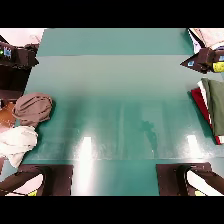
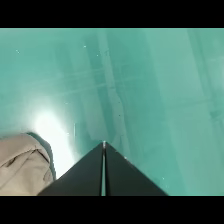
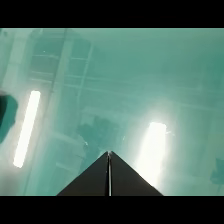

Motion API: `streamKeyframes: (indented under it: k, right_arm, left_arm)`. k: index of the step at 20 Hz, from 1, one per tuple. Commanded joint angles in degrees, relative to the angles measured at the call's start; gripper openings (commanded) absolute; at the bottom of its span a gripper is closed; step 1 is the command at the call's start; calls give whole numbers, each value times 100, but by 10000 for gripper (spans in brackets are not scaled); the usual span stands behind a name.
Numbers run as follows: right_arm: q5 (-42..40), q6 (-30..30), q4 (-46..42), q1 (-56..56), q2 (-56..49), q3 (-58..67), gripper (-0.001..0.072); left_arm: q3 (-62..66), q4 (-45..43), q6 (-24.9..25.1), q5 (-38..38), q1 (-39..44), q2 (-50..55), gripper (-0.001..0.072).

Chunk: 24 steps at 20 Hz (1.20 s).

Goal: Fold the shirts.

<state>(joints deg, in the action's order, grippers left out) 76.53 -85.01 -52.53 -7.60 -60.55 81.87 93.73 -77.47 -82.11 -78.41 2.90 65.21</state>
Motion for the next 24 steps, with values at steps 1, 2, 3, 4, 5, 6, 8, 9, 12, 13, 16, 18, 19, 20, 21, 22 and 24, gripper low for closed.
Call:
streamKeyframes:
  k: [1, 2, 3, 4, 5, 6, 8, 9, 12, 13, 16, 18, 19, 20, 21, 22, 24]
  right_arm:
    - [-2, -2, 2, 4, 4, 4, 22]
    - [0, 0, 4, 4, 4, 4, 22]
    - [4, 0, 4, 4, 4, 4, 22]
    - [4, 0, 4, 4, 4, 4, 22]
    - [4, 0, 4, 4, 4, 4, 22]
    - [2, 0, 4, 4, 4, 4, 22]
    - [2, 0, 2, 4, 4, 4, 22]
    - [2, 0, 4, 4, 4, 4, 22]
    - [2, 0, 2, 4, 4, 4, 22]
    - [2, 2, 0, 4, 4, 4, 22]
    - [2, 2, 2, 4, 4, 4, 22]
    - [0, 2, 2, 4, 4, 4, 22]
    - [0, 2, 2, 4, 4, 4, 22]
    - [4, 4, 2, 4, 4, 4, 22]
    - [2, 4, 0, 4, 4, 4, 22]
    - [2, 4, 2, 4, 4, 4, 22]
    - [2, 4, 0, 4, 4, 4, 22]
  left_arm:
    - [0, -2, 2, 0, 4, -2, 29]
    - [0, -2, 2, 0, 4, -2, 29]
    - [0, -2, 2, 0, 4, -2, 29]
    - [0, -2, 0, 0, 4, -2, 29]
    - [0, -2, 0, 0, 4, -2, 29]
    - [0, -2, 2, 0, 4, -2, 29]
    - [0, -2, 0, 0, 4, -2, 29]
    - [0, -2, 2, 0, 4, -2, 29]
    - [0, 39, -7, 2, 4, -2, 29]
    - [0, 59, -7, 26, 4, -2, 29]
    - [0, -42, 2, 289, 4, 26, 30]
    - [-267, -328, -68, 111, 4, 96, 324]
    - [-577, -612, -254, 76, 4, 96, 509]
    - [-984, -1054, -433, 66, 4, 96, 520]
    - [-1432, -1561, -621, 118, 4, 96, 520]
    - [-1836, -2020, -791, 203, 4, 96, 521]
    - [-2566, -2664, -1075, 616, 2, 96, 521]
